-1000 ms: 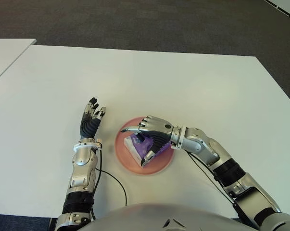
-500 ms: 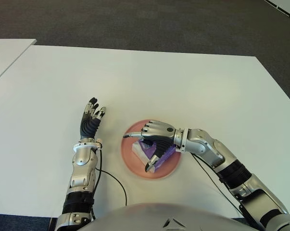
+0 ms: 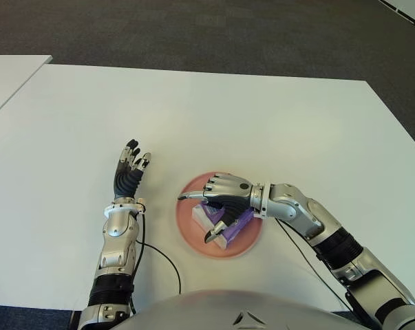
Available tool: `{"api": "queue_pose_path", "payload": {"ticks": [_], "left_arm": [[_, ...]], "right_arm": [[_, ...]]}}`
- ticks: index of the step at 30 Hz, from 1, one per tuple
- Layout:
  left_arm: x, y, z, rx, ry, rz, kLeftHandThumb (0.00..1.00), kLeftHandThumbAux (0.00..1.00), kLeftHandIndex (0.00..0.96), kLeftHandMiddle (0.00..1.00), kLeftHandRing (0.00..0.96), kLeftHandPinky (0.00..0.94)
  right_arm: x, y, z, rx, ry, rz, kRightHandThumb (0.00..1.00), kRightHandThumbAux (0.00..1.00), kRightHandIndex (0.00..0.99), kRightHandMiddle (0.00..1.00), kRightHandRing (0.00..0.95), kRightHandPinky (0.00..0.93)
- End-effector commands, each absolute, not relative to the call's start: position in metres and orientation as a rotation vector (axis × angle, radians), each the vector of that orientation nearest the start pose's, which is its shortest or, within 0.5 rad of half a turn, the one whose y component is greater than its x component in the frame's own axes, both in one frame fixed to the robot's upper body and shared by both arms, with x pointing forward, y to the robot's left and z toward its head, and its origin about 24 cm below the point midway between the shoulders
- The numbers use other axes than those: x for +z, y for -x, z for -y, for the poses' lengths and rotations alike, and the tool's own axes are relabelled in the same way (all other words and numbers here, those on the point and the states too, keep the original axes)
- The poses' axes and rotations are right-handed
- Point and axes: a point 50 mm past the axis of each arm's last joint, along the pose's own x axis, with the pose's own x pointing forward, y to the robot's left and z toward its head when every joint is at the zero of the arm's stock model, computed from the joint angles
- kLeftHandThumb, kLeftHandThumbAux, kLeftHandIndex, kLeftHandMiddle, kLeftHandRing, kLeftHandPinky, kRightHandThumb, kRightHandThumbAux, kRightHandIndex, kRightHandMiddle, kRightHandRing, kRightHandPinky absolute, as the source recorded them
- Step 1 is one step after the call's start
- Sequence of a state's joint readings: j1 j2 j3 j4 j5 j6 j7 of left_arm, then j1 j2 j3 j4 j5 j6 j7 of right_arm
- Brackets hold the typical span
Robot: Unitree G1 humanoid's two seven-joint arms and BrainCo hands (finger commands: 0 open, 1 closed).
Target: Put the tissue paper into the plate.
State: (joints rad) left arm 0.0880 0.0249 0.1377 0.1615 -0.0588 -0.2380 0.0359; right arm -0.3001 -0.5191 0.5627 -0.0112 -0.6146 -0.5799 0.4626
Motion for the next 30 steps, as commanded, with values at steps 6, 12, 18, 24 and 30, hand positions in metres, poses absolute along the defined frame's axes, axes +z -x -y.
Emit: {"api": "queue_pose_path", "payload": {"ticks": [6, 12, 18, 24, 30], "left_arm": [[0.004, -0.224, -0.196, 0.191, 0.031, -0.026, 0.000, 0.581, 0.000, 0.001, 0.000, 0.000], [0.004, -0.224, -0.196, 0.189, 0.024, -0.025, 0.000, 0.588, 0.000, 0.003, 0.000, 0.000], [0.004, -0.224, -0.196, 0.193, 0.023, -0.021, 0.000, 0.600, 0.003, 0.012, 0.000, 0.000], [0.004, -0.225, -0.197, 0.196, 0.030, -0.022, 0.000, 0.592, 0.001, 0.012, 0.000, 0.000], [0.004, -0.225, -0.197, 0.207, 0.031, -0.027, 0.000, 0.582, 0.002, 0.009, 0.000, 0.000]], "right_arm": [[0.062, -0.225, 0.081, 1.124, 1.227, 0.606, 0.053, 0.277, 0.000, 0.000, 0.000, 0.000], [0.067, -0.231, 0.085, 1.019, 1.181, 0.636, 0.059, 0.284, 0.000, 0.000, 0.000, 0.000], [0.073, -0.237, 0.088, 0.903, 1.101, 0.644, 0.086, 0.297, 0.000, 0.000, 0.000, 0.000], [0.078, -0.240, 0.093, 0.802, 0.978, 0.616, 0.112, 0.309, 0.000, 0.000, 0.000, 0.000], [0.086, -0.249, 0.107, 0.697, 0.874, 0.595, 0.117, 0.303, 0.000, 0.000, 0.000, 0.000]]}}
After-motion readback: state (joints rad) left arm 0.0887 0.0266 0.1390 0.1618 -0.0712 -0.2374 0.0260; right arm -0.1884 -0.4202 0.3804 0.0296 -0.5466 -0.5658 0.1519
